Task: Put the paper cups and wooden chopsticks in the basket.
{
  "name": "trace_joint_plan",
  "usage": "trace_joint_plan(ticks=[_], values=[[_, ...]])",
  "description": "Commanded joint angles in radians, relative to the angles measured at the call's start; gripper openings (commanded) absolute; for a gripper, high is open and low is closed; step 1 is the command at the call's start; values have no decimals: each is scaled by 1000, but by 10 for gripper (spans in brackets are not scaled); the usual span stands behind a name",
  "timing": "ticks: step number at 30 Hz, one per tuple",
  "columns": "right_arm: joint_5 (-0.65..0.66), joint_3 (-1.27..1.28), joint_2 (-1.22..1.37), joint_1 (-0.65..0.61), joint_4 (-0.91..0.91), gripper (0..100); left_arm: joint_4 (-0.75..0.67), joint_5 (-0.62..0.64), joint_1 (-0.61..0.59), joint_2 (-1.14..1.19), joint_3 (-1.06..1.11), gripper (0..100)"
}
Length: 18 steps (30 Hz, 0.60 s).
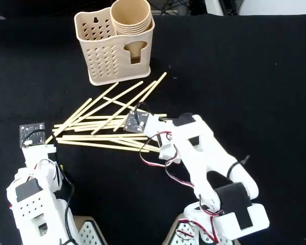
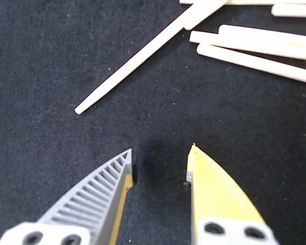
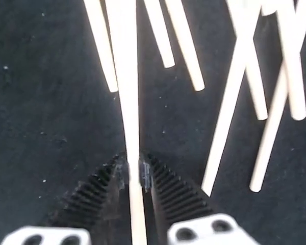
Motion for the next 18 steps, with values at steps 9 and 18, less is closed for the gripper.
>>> trace_joint_plan(ticks=[9, 18], values=[[18, -44, -346, 15, 137, 12, -17, -6, -7, -8, -2, 184], [-138, -68, -564, 12, 23, 12, -17, -6, -4, -8, -2, 184]])
